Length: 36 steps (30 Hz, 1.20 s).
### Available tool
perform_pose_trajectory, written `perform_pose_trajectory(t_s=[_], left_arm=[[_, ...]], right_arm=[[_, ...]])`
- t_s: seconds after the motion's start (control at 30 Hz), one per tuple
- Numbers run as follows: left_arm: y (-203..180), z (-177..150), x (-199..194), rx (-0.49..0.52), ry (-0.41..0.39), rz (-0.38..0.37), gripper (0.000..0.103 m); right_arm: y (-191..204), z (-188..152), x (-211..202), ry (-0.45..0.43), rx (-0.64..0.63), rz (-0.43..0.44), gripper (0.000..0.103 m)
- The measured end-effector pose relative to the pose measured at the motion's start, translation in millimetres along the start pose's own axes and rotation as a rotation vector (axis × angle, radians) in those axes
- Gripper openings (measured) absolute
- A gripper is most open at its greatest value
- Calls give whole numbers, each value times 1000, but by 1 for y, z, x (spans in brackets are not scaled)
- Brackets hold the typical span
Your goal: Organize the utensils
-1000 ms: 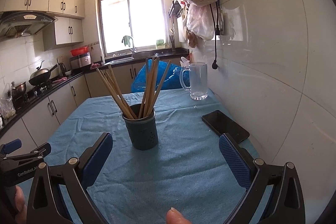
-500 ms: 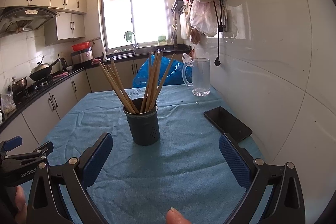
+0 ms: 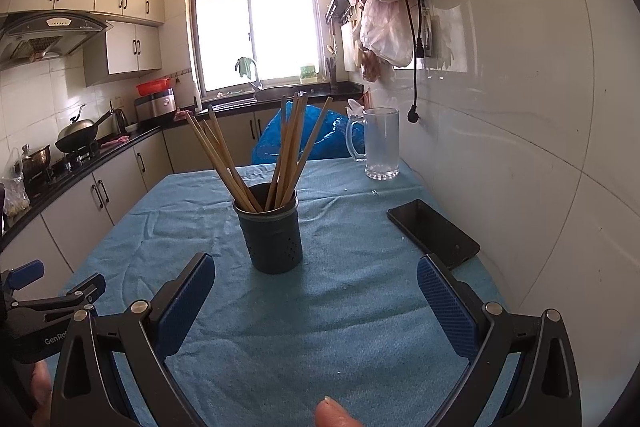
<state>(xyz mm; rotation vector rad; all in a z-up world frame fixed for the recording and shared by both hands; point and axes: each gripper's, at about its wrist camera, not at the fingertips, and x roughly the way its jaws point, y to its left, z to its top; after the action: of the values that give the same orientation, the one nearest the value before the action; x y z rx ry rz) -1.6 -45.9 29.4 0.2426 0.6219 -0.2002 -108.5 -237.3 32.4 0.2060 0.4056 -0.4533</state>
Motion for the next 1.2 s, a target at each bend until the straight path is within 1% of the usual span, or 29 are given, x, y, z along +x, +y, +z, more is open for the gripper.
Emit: perform_pose_trajectory(t_s=[1.2], left_arm=[[-1,-7,5,12,16,-2,99]], right_arm=[[1,-5,5,18,-3,-2,103]])
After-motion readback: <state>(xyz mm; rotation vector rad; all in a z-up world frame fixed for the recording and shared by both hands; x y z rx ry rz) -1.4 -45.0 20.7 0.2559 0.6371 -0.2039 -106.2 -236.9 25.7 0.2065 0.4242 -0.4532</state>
